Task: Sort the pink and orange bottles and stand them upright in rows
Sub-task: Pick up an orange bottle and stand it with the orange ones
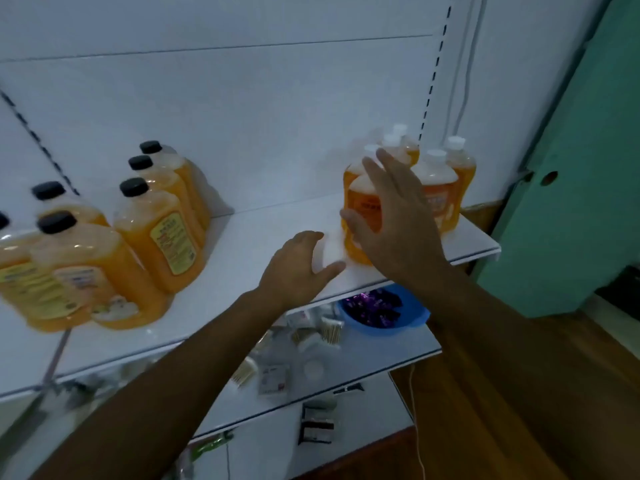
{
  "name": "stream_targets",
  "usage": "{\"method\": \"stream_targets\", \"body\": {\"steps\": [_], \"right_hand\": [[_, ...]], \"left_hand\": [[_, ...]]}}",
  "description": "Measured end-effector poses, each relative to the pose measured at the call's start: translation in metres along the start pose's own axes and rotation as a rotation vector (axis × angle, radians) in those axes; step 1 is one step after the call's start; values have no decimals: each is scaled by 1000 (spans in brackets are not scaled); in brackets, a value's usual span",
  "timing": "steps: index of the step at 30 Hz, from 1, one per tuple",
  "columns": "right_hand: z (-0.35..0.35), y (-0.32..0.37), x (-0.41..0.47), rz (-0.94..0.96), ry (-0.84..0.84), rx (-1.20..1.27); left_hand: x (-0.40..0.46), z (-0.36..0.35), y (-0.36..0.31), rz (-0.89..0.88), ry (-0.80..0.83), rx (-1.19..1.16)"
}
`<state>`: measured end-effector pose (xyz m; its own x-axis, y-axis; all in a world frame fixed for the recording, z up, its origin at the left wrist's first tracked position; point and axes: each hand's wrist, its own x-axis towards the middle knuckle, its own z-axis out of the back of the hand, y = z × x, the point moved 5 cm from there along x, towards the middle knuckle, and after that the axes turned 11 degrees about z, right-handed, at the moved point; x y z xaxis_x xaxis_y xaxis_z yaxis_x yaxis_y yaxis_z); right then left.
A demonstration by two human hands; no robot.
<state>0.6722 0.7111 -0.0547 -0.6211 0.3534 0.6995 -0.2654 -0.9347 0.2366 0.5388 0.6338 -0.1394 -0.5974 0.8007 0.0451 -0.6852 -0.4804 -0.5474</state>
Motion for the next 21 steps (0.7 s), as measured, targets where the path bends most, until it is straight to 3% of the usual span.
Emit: {"method": "stream_targets", "body": {"steps": [5, 10, 21], "right_hand": [[-23, 62, -7, 224, 87, 108], [-49, 143, -19, 331, 154, 315], [-116, 342, -32, 588, 284, 569]], "left_hand": [[-51, 15, 43, 95, -89, 84], [-123, 54, 108, 196, -201, 103], [-284, 175, 249, 585, -467, 142]]}}
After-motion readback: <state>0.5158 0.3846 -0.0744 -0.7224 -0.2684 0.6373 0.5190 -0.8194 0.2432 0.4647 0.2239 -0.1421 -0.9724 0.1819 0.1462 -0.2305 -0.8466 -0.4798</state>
